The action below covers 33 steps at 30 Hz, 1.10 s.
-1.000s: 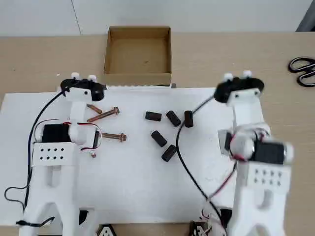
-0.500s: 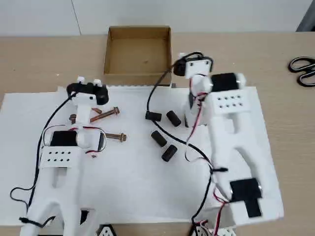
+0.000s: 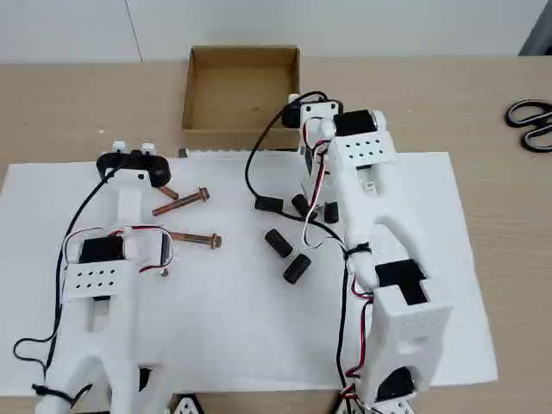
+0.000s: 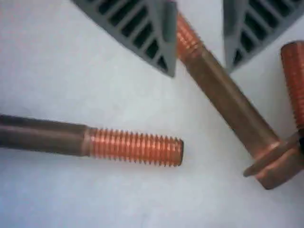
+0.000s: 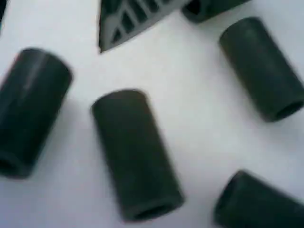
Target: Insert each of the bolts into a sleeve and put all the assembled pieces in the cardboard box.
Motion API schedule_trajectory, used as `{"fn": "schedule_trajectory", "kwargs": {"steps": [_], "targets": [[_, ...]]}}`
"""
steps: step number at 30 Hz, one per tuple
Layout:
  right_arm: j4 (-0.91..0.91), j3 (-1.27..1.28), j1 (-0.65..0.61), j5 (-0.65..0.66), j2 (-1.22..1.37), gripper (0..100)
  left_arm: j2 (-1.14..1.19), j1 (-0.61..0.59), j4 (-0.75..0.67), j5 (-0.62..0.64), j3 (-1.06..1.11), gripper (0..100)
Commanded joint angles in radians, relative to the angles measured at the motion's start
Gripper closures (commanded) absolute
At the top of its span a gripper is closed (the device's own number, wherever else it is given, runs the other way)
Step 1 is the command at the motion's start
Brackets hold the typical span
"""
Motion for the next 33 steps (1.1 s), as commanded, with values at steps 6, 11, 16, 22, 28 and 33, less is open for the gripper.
{"fn": "schedule_trajectory", "kwargs": {"steps": [6,11,16,22,28,33], "targets": [[-0.045,-0.066,0.022,0.011,0.07,86.3,0.002,-0.005,-0.023,-0.002,0.004,93],[-0.065,-0.069,0.016,0.017,0.094,86.2,0.002,-0.005,-0.021,-0.002,0.004,93],[-0.076,-0.061,0.019,0.018,0.104,86.4,0.002,-0.005,-0.021,-0.002,0.005,93],[-0.085,-0.061,0.015,0.018,0.185,86.5,0.002,-0.005,-0.021,0.0,0.005,93],[-0.108,-0.061,0.012,0.018,0.239,90.9,0.002,-0.005,-0.021,0.0,0.005,93],[-0.102,-0.066,0.008,0.046,0.209,99.3,0.0,-0.005,-0.018,0.0,0.005,93]]}}
